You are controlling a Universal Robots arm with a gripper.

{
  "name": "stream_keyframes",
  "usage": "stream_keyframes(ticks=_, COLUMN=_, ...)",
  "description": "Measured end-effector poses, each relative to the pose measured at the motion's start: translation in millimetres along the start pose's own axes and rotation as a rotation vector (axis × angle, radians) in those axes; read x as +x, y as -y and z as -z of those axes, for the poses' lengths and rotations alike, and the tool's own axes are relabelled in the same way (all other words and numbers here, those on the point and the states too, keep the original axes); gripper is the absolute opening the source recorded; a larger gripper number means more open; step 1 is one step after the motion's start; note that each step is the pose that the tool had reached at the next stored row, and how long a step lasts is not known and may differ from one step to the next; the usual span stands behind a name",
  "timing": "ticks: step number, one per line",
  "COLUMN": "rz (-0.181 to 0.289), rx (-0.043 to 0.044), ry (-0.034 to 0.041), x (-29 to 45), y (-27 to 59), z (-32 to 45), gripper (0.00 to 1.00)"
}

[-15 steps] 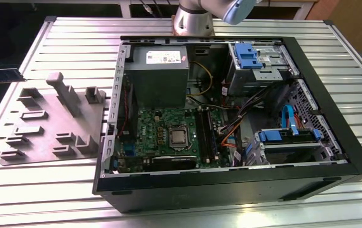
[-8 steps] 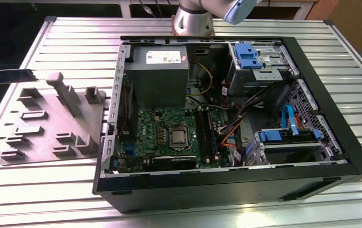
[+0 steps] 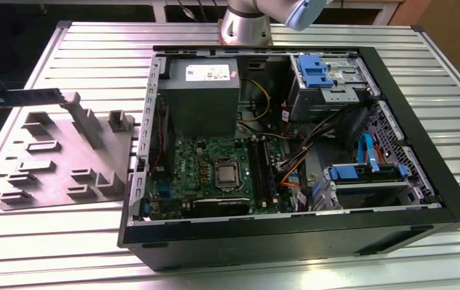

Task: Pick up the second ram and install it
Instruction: 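Pick up the second ram and move it above second insertion slot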

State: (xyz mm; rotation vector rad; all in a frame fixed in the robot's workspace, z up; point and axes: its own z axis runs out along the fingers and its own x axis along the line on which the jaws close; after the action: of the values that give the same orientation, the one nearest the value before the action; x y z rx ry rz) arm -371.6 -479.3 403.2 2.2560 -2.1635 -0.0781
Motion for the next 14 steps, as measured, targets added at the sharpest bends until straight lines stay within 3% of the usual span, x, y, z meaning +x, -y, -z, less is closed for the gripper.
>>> stream_keyframes(ticks=14, rz=-0.007, rx=0.0001, ry=0.0003, x=1.8, y=41.0, z=-0.5, gripper=0.11)
